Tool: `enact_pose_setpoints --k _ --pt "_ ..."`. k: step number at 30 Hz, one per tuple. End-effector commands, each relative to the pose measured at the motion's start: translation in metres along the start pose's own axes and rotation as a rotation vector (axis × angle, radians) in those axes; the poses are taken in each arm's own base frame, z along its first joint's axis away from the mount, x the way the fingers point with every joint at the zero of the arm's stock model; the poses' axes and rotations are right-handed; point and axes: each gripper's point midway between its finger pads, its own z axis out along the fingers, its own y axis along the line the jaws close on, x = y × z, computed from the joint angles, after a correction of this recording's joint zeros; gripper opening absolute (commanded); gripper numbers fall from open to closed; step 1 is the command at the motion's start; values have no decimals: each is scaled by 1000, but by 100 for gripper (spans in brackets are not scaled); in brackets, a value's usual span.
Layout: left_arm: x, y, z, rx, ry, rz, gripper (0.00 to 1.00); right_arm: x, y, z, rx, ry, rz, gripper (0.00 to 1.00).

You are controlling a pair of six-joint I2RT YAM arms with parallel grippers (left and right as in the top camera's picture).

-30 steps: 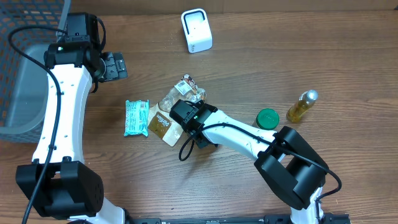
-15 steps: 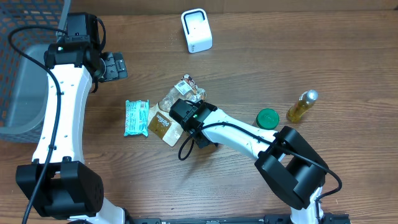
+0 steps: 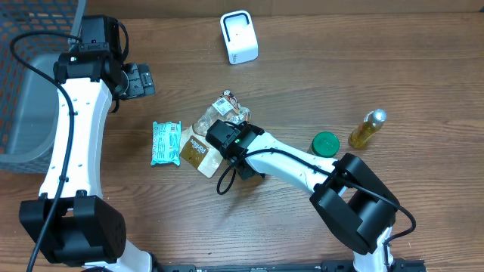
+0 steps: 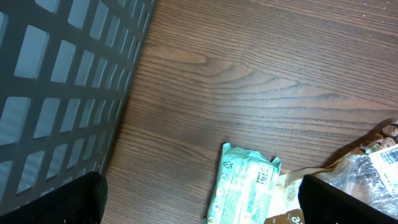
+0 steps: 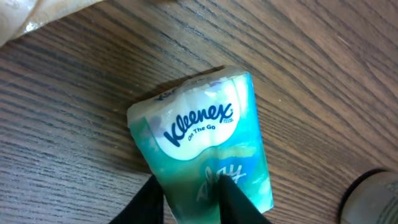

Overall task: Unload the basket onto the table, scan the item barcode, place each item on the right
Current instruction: 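Lift the Kleenex pack with the right gripper off the table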

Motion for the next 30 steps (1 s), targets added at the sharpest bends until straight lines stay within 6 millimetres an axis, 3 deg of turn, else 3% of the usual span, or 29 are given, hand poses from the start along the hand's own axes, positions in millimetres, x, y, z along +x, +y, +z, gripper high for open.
enact_pose_setpoints --k 1,8,11,18,24,30 --pt "-6 -2 -8 2 -26 4 100 -8 1 -2 -9 -20 13 17" --pt "-6 -2 -8 2 -26 4 100 -3 4 3 -23 -14 15 4" --pt "-6 -2 -8 2 -26 4 100 -3 7 2 -43 -7 20 4" --pt "-6 -2 -8 2 -26 4 100 -17 -5 -32 -92 -60 158 4" --pt "-6 -2 -8 2 -26 4 99 -28 -3 -70 -366 -75 260 4" --pt "-6 -2 -8 2 -26 4 100 -34 5 -85 -675 -3 335 4"
